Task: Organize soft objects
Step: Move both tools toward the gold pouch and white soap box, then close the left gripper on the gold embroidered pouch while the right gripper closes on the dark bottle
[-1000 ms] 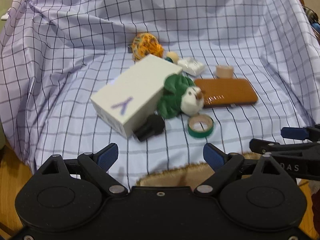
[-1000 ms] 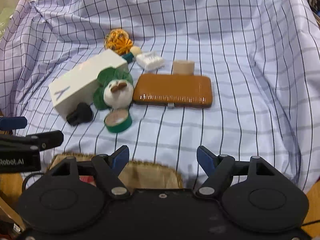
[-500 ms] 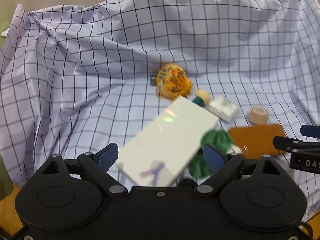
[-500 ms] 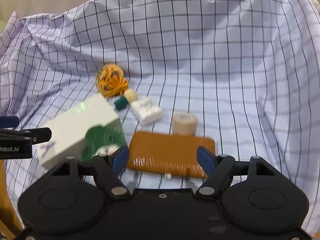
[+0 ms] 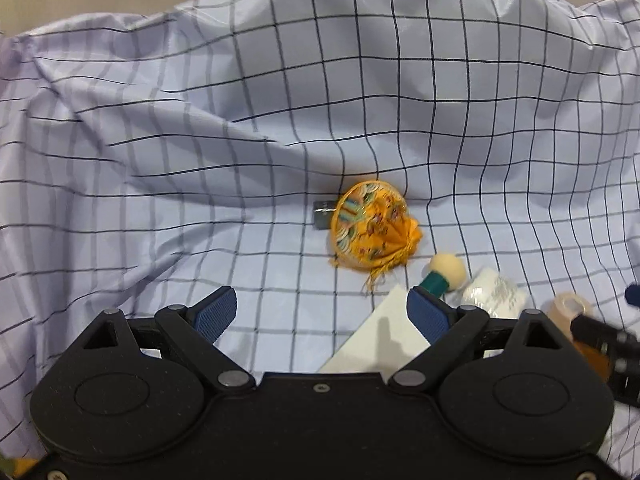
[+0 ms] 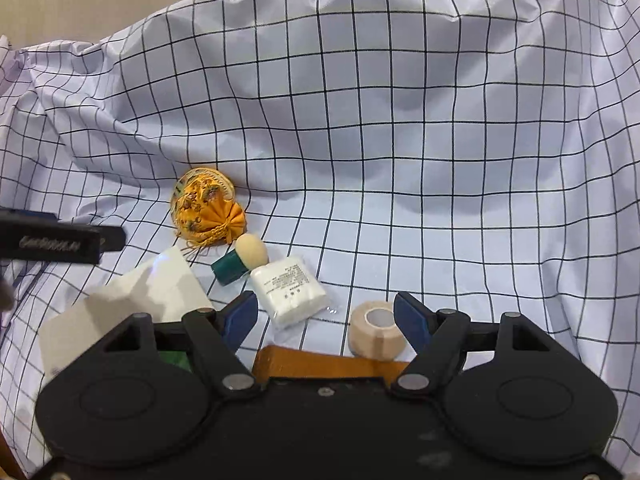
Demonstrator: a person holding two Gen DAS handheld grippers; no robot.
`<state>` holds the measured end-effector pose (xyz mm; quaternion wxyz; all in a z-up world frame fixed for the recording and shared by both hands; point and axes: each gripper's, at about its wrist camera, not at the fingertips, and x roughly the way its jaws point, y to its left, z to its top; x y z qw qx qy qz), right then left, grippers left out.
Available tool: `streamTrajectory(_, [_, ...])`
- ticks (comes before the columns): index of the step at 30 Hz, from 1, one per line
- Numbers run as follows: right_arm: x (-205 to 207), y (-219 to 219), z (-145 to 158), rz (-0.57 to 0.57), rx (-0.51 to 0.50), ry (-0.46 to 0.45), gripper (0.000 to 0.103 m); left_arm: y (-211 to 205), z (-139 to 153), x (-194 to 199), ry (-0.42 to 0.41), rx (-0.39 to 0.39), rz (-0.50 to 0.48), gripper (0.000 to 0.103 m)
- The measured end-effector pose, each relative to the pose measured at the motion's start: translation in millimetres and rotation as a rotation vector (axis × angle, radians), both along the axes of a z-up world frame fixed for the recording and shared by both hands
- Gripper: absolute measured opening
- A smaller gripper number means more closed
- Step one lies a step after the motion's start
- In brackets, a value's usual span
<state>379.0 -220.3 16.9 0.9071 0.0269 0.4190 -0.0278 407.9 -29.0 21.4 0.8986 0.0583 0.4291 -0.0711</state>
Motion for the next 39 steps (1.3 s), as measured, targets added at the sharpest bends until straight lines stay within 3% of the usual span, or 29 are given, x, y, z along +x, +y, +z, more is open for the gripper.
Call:
streamTrajectory(12, [24,-20,-18,-0.040,0.025,0.019,0.077,-43,-32,70,0.064,-0.017,-0.016,0.091])
streamTrajectory(26, [29,-32,-27,-0.061,0.051,0.043,0.077,-72,-68,97,0.101,0.085,-0.025,0.090])
streamTrajectory(29, [31,-31,-28,-0.061,0.050,0.047,0.077,-73,-74,103,0.118,0.080,-0.023,0.082])
streamTrajectory(30, [31,-30,-28,-0.060,0.050,0.048,0.077,-70,-76,105,0.127,0.056,-0.028,0.073])
streamTrajectory(31, [32,-30,-28,-0.058,0.049,0.048,0.077,-68,-76,107,0.134,0.032,-0.023,0.071])
streamTrajectory(39, [39,-20,-25,-0.041,0.038,0.050,0.077,-40,-63,96,0.122,-0.006,-0.010,0.066])
